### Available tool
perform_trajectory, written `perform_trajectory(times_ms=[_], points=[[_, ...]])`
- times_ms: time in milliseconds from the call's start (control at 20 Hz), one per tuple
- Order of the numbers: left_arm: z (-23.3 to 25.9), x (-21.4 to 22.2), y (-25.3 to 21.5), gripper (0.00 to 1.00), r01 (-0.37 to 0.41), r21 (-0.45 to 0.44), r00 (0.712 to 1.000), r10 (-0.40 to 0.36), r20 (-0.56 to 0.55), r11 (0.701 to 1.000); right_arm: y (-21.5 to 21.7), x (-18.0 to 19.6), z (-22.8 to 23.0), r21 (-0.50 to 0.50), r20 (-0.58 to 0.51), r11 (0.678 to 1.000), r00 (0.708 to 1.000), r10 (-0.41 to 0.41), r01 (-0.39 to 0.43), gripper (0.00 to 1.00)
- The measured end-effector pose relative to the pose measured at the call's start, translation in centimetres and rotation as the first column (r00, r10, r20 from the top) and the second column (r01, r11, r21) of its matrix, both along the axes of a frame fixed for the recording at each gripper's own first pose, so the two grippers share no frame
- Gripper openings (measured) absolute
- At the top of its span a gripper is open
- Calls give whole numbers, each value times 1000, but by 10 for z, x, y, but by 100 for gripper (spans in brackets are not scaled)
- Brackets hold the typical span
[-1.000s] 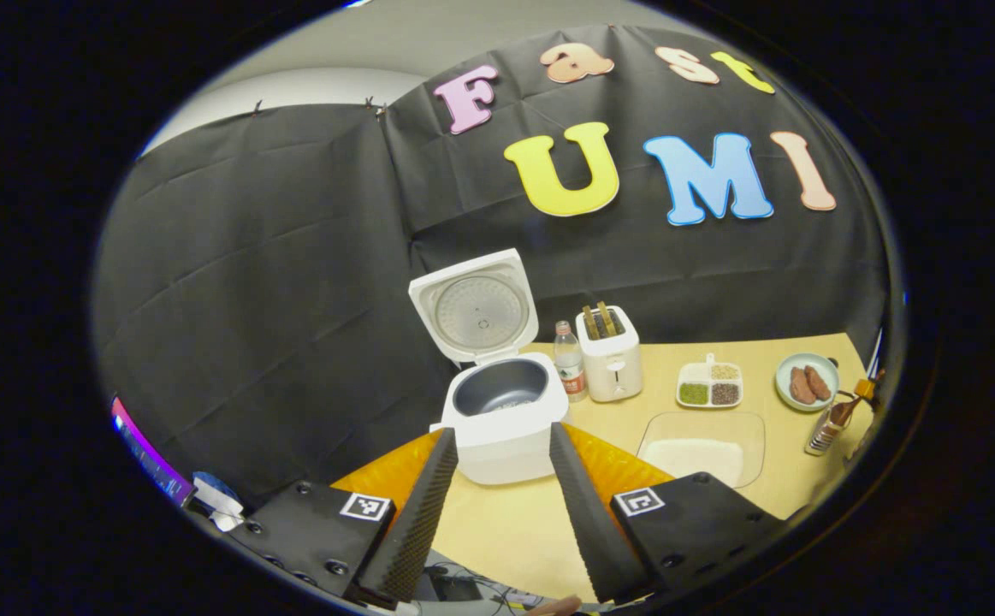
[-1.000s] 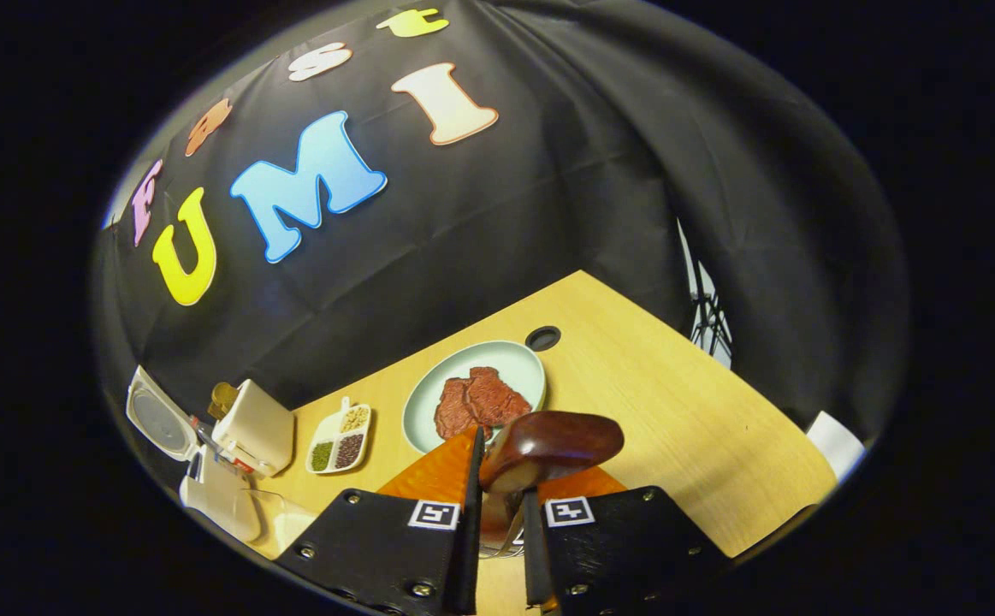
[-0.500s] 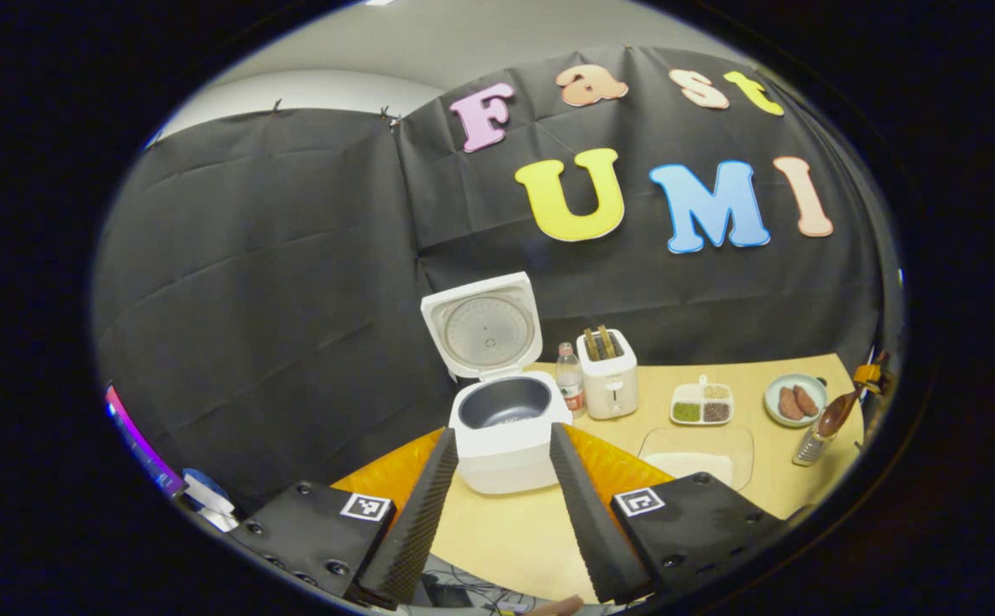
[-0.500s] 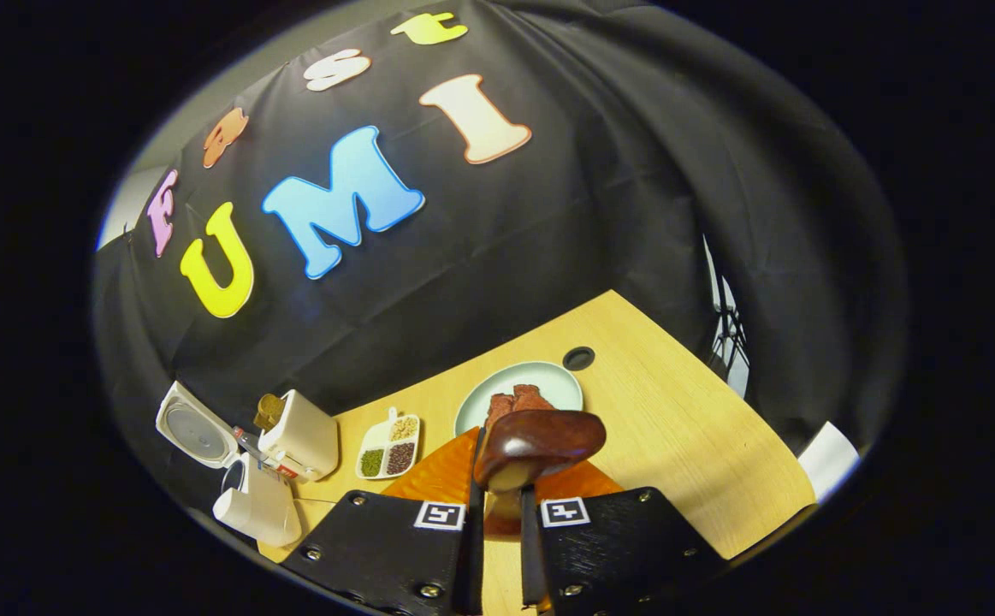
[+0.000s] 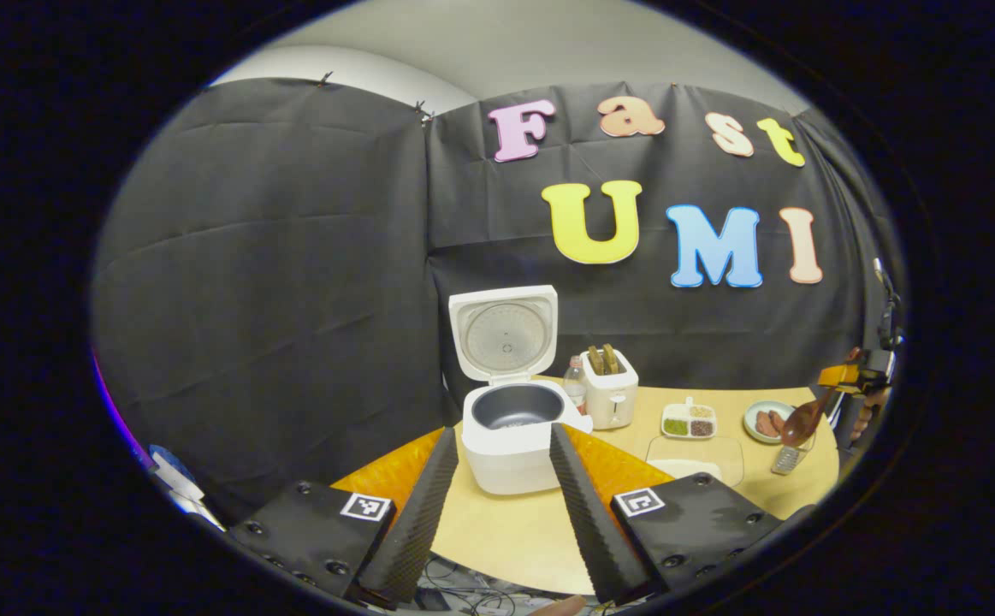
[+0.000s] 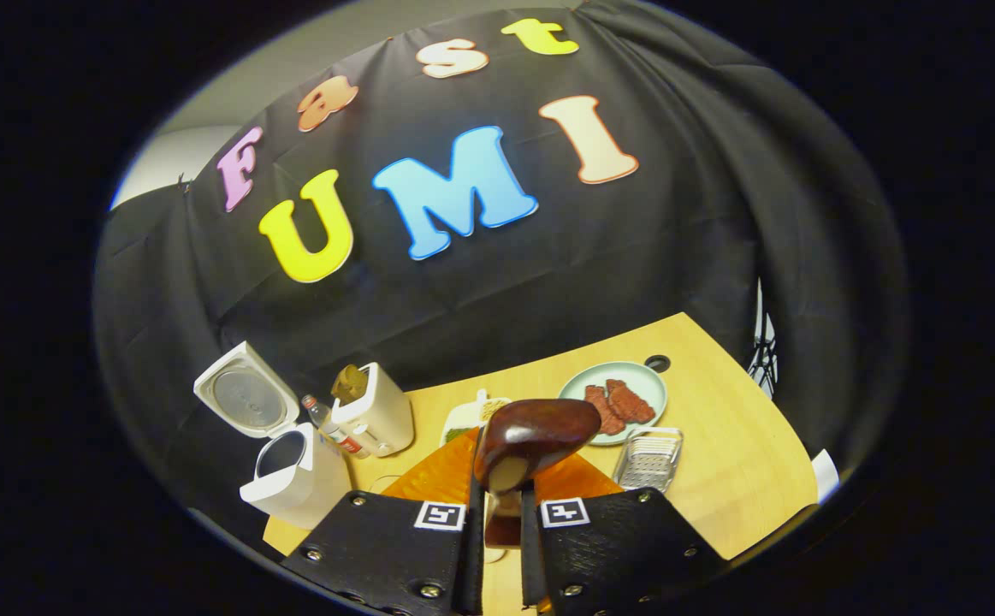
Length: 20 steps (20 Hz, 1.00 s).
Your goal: Close the left gripper, press the button to open the rice cooker; take a wooden spoon from the chopstick holder with the right hand, scoop a spoonful of rice and pour it into the rice cooker, then put the wooden spoon back into the chopstick holder.
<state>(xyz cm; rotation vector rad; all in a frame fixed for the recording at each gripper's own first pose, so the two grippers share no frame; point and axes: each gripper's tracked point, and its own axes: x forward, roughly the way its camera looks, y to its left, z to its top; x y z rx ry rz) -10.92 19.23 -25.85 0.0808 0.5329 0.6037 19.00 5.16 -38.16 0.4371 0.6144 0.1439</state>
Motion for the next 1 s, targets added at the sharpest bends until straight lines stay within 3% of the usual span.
perform_trajectory(times_ms=[100, 200, 400, 650, 800, 1000], points=[[9, -10, 18, 80, 19, -10, 999, -18, 39, 1000, 41, -8, 5, -28, 11, 999, 999, 40, -40, 18], [19, -18, 34, 79, 22, -9, 998, -21, 63, 1000, 77, -14, 6, -90, 13, 991, 995, 102, -101, 18], [25, -16, 60, 80, 11, -41, 993, -6, 114, 999, 120, -7, -12, -179, -6, 965, 981, 194, -192, 18], [22, -4, 97, 79, -42, -6, 996, 43, 81, 999, 141, 19, -78, -228, -87, 939, 966, 244, -258, 18], [8, 2, 108, 77, -88, -32, 995, 89, 46, 996, 148, 20, -112, -264, -134, 901, 939, 318, -343, 18], [-6, 10, 116, 80, -130, -41, 991, 131, 24, 991, 150, 8, -134, -286, -186, 858, 903, 387, -427, 18]])
